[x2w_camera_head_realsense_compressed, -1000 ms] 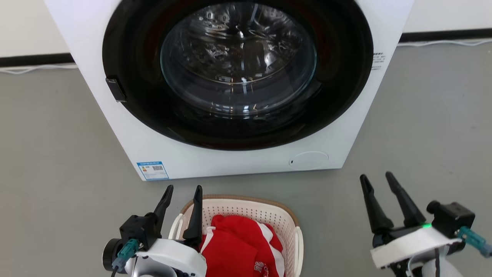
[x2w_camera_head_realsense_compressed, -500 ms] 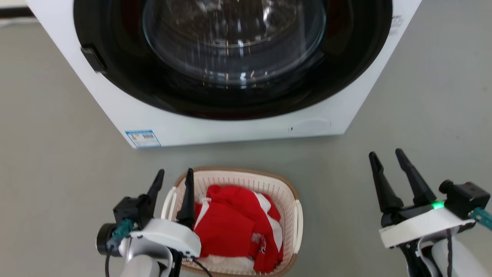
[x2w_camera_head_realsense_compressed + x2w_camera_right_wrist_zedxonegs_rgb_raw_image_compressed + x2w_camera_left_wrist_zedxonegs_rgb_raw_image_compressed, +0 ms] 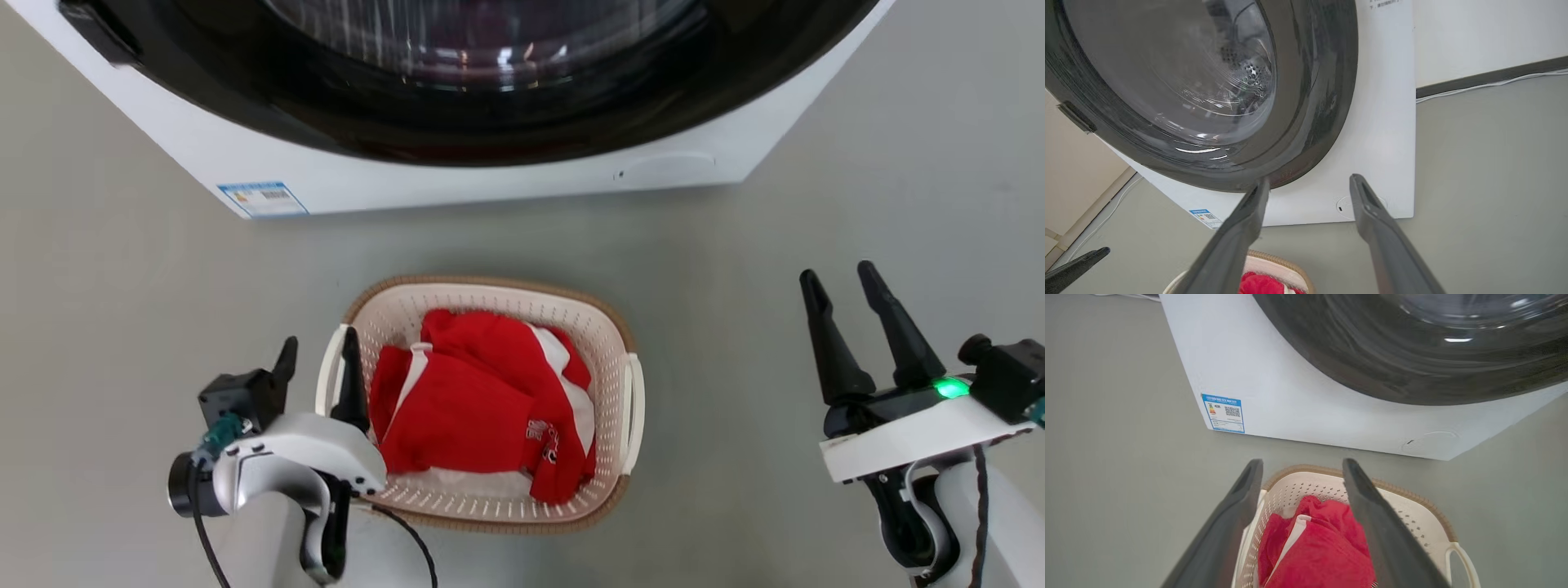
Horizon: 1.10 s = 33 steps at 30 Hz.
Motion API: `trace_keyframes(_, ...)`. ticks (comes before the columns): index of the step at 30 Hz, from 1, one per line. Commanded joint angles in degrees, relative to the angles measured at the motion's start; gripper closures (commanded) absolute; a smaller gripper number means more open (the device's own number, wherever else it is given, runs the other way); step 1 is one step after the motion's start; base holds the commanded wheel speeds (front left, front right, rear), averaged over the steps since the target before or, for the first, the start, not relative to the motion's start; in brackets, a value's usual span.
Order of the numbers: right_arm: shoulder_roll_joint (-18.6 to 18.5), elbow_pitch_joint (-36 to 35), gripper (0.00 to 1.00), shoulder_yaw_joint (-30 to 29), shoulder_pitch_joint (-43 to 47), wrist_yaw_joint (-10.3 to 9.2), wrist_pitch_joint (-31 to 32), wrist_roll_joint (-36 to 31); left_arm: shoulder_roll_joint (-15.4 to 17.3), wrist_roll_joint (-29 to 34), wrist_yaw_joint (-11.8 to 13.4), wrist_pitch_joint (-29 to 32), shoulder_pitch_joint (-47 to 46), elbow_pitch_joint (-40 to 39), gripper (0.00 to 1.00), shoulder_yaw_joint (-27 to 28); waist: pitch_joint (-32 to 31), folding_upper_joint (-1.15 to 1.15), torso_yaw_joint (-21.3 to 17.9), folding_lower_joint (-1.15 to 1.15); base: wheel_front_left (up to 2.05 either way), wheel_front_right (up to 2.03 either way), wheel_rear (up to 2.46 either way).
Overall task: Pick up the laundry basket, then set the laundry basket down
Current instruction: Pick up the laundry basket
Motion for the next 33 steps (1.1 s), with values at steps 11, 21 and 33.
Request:
trace_keyframes(11, -2.6, -3.2, 0.00, 3.7, -4.8, 0.41, -0.7, 2.3, 0.7, -0.4, -1.1, -0.4, -8.6, 9.8, 0.00, 4.4, 10.3, 0.00, -0.6, 0.00, 0.00, 0.00, 0.00)
trace_keyframes(21, -3.5, -4.3, 0.00, 3.5, -6.8, 0.41, -0.7, 3.1, 0.7, 2.8, 0.2, -0.4, -12.7, 15.8, 0.00, 10.4, 16.0, 0.00, -1.3, 0.00, 0.00, 0.00, 0.00)
trace_keyframes(33, -4.7, -5.5, 0.00, 2.7, -7.7, 0.41, -0.7, 3.6, 0.8, 6.7, 1.0, -0.4, -17.0, 21.1, 0.00, 14.7, 21.5, 0.00, -1.7, 0.00, 0.00, 0.00, 0.00)
